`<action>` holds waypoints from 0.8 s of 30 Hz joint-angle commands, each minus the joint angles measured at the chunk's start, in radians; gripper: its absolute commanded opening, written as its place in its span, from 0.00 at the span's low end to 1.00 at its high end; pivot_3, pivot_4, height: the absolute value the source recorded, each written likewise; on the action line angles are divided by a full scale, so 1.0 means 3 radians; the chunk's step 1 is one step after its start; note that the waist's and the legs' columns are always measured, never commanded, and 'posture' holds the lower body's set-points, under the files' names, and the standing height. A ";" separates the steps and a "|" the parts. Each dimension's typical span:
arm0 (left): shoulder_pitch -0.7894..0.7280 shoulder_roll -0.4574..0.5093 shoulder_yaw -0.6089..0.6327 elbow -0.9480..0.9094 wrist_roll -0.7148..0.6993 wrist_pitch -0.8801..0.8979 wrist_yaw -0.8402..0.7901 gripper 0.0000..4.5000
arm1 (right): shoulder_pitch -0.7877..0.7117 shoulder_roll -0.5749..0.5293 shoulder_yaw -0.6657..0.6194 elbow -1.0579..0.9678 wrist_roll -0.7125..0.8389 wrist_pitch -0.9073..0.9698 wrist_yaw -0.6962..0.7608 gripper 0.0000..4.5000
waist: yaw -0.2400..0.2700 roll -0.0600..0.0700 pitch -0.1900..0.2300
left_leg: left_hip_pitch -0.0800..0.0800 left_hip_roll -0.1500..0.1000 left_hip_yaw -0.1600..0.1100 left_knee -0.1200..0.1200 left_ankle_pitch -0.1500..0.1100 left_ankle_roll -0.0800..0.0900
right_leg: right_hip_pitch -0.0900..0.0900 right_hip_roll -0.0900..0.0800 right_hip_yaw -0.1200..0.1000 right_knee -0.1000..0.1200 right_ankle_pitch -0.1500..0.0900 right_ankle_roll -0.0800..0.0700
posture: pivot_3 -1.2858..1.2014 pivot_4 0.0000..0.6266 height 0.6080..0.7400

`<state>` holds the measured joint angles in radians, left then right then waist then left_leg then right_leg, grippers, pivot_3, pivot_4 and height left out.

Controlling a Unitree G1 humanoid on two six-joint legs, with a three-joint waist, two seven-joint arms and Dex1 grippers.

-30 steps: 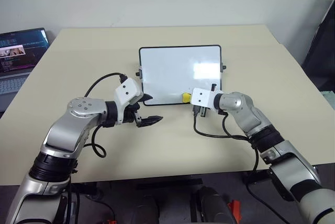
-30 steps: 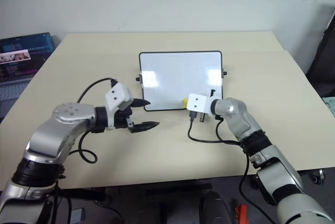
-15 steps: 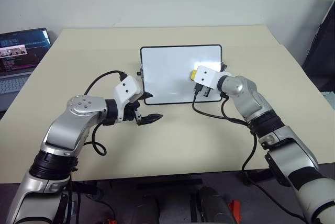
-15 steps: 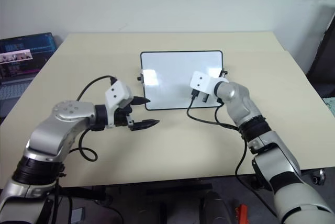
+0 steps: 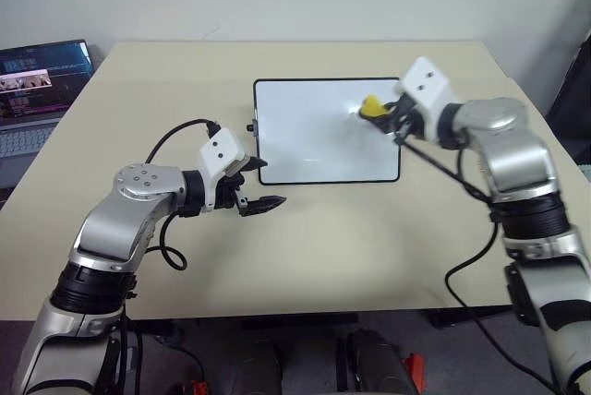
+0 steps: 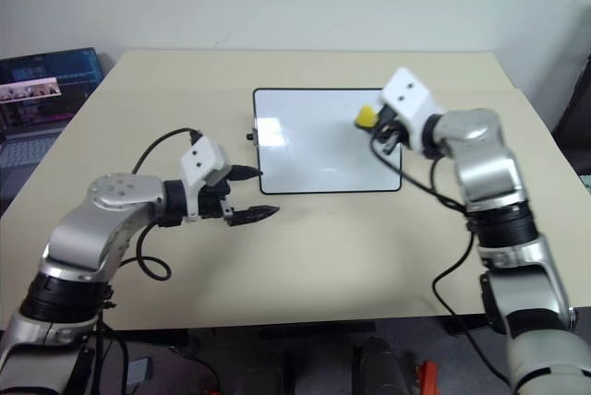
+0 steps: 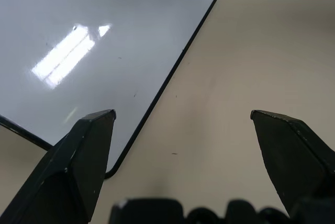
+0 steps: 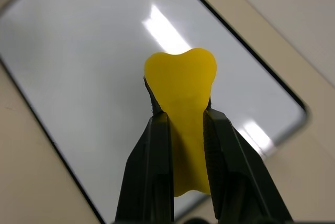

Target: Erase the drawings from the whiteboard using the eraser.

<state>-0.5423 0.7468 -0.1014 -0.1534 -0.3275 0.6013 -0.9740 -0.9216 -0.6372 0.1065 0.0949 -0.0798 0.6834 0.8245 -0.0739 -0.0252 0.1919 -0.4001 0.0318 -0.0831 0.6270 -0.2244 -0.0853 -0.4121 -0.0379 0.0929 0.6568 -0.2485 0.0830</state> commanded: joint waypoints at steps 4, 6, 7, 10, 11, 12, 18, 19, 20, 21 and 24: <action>-0.0276 -0.0118 -0.0144 0.0160 0.0081 -0.0183 -0.0125 1.00 | 0.0257 -0.0612 -0.0396 0.0183 -0.0053 -0.0049 -0.0189 0.10 | 0.0027 -0.0002 0.0001 | 0.0000 0.0000 0.0001 -0.0001 0.0000 0.0000 | 0.0000 0.0000 0.0000 -0.0002 -0.0001 0.0001 | 0.52 0.24 1.00; -0.0318 -0.0091 -0.0137 0.0221 0.0114 -0.0214 -0.0151 1.00 | 0.0518 -0.0839 -0.0458 0.0090 -0.0014 -0.0301 -0.0070 0.10 | 0.0031 -0.0002 0.0001 | 0.0000 0.0000 0.0003 -0.0002 -0.0001 0.0002 | 0.0000 0.0000 0.0003 -0.0004 -0.0001 0.0001 | 0.52 0.24 1.00; -0.0327 -0.0058 -0.0123 0.0245 0.0130 -0.0228 -0.0170 1.00 | 0.0706 -0.0961 -0.0494 -0.0038 0.0038 -0.0581 0.0061 0.10 | 0.0027 -0.0001 0.0002 | 0.0001 0.0000 0.0004 -0.0002 -0.0002 0.0003 | 0.0000 0.0000 0.0004 -0.0004 -0.0001 0.0001 | 0.52 0.24 1.00; -0.0326 0.0038 -0.0099 0.0291 0.0183 -0.0258 -0.0222 1.00 | 0.0996 -0.1137 -0.0469 -0.0333 0.0136 -0.0744 0.0306 0.10 | -0.0022 0.0001 0.0003 | 0.0001 0.0000 0.0007 -0.0004 -0.0005 0.0008 | -0.0001 0.0000 0.0008 -0.0005 -0.0008 0.0012 | 0.52 0.24 1.00; -0.0330 0.0070 -0.0102 0.0308 0.0212 -0.0273 -0.0230 1.00 | 0.1011 -0.1120 -0.0433 -0.0398 0.0156 -0.0739 0.0319 0.10 | -0.0042 0.0002 0.0003 | 0.0002 0.0000 0.0008 -0.0003 -0.0005 0.0008 | 0.0000 0.0000 0.0010 -0.0005 -0.0008 0.0013 | 0.52 0.24 1.00; -0.0340 0.0097 -0.0110 0.0327 0.0245 -0.0291 -0.0232 1.00 | 0.1010 -0.1087 -0.0396 -0.0464 0.0181 -0.0739 0.0340 0.10 | -0.0057 0.0002 0.0004 | 0.0004 0.0000 0.0011 -0.0002 -0.0005 0.0008 | 0.0000 0.0000 0.0012 -0.0004 -0.0009 0.0014 | 0.52 0.24 1.00; -0.0368 0.0167 -0.0099 0.0287 0.0335 -0.0306 -0.0244 1.00 | 0.0731 -0.0910 -0.0159 -0.0426 0.0127 -0.0786 0.0367 0.10 | -0.0045 0.0001 0.0005 | 0.0007 0.0000 0.0011 0.0005 -0.0005 0.0008 | 0.0002 0.0002 0.0014 0.0002 -0.0011 0.0021 | 0.52 0.24 1.00; -0.0353 0.0175 -0.0086 0.0257 0.0326 -0.0293 -0.0244 1.00 | 0.0683 -0.0901 -0.0133 -0.0377 0.0110 -0.0820 0.0366 0.10 | -0.0038 0.0000 0.0005 | 0.0006 -0.0001 0.0011 0.0006 -0.0004 0.0008 | 0.0002 0.0001 0.0015 0.0002 -0.0011 0.0021 | 0.52 0.24 1.00; -0.0336 0.0186 -0.0076 0.0233 0.0322 -0.0283 -0.0242 1.00 | 0.0644 -0.0893 -0.0112 -0.0342 0.0099 -0.0845 0.0370 0.10 | -0.0033 0.0000 0.0005 | 0.0004 -0.0001 0.0011 0.0007 -0.0005 0.0008 | 0.0002 0.0001 0.0015 0.0001 -0.0011 0.0021 | 0.52 0.24 1.00; -0.0321 0.0199 -0.0070 0.0214 0.0325 -0.0273 -0.0237 1.00 | 0.0609 -0.0886 -0.0093 -0.0313 0.0094 -0.0861 0.0375 0.10 | -0.0024 -0.0001 0.0006 | 0.0004 -0.0001 0.0011 0.0007 -0.0005 0.0008 | 0.0002 0.0001 0.0014 0.0001 -0.0010 0.0020 | 0.52 0.24 1.00; -0.0298 0.0234 -0.0077 0.0184 0.0344 -0.0258 -0.0226 1.00 | 0.0477 -0.0833 -0.0057 -0.0181 0.0064 -0.0940 0.0348 0.10 | -0.0020 -0.0002 0.0006 | 0.0003 -0.0001 0.0009 0.0005 -0.0005 0.0008 | 0.0002 0.0001 0.0012 -0.0001 -0.0009 0.0014 | 0.52 0.24 1.00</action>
<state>-0.6276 0.8018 -0.1526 -0.0530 -0.2266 0.5251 -1.0404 -0.7493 -0.8873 0.1001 0.0345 -0.0571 0.4251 0.9364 -0.0798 -0.0257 0.1937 -0.3992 0.0315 -0.0804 0.6283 -0.2258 -0.0830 -0.4116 -0.0377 0.0966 0.6564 -0.2506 0.0864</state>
